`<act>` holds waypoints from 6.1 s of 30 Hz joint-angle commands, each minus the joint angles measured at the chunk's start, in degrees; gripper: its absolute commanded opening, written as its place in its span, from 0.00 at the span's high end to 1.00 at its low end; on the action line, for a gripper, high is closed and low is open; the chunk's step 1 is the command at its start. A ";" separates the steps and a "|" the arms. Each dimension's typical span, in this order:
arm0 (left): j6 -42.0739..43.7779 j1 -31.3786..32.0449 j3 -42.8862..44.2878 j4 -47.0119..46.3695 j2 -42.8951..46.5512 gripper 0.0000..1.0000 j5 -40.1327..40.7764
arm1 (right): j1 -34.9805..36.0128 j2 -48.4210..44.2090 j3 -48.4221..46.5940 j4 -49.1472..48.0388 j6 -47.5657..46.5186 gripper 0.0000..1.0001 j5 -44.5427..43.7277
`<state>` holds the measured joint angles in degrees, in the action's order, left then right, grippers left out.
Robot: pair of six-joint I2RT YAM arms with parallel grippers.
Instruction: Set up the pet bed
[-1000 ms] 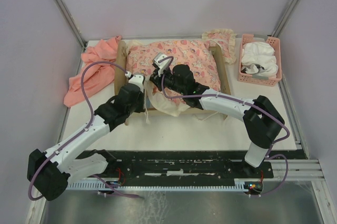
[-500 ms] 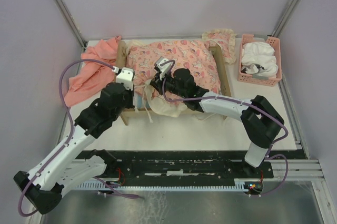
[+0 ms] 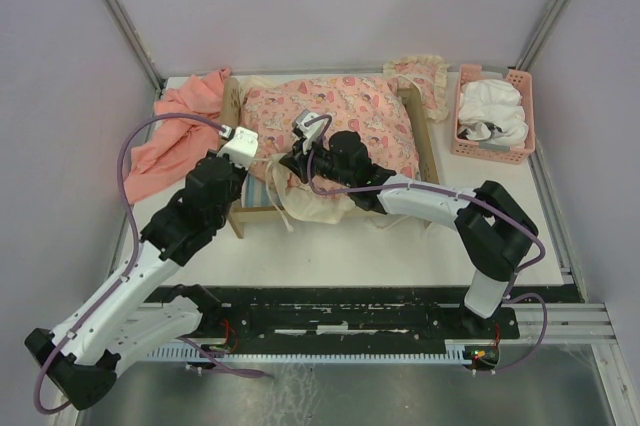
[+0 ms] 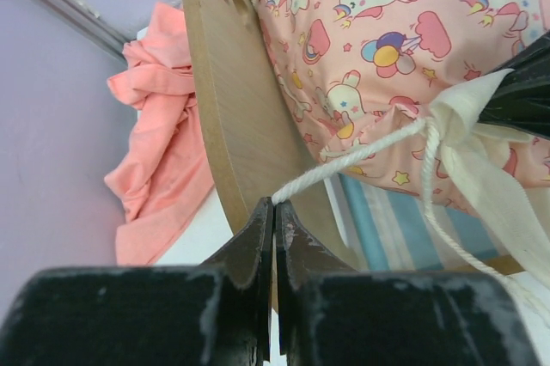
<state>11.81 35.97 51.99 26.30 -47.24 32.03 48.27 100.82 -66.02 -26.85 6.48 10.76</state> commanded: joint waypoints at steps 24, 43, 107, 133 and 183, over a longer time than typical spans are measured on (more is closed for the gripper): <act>-11.01 -0.55 -9.53 -5.19 -4.88 0.79 -4.49 | 0.78 1.67 -3.63 -0.77 0.06 0.97 3.35; -39.32 -0.54 -11.11 0.81 10.06 0.51 0.66 | 4.55 4.23 -9.70 11.74 -9.28 0.95 5.42; -48.32 -14.90 -19.19 -4.71 7.70 0.49 -13.58 | 4.71 14.72 -24.60 18.41 -15.48 0.92 -5.40; -49.96 -11.40 -35.46 -41.37 -16.64 0.55 0.64 | 4.77 12.48 -21.77 17.61 -16.41 0.92 -5.15; -58.35 -8.89 -40.06 -35.59 -10.11 0.97 0.61 | 4.81 11.50 -21.14 20.10 -17.86 0.84 -7.03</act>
<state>-44.29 27.09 12.88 -11.62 -64.05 31.88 52.88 115.98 -87.48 -5.96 -11.75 4.43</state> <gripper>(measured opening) 0.035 0.121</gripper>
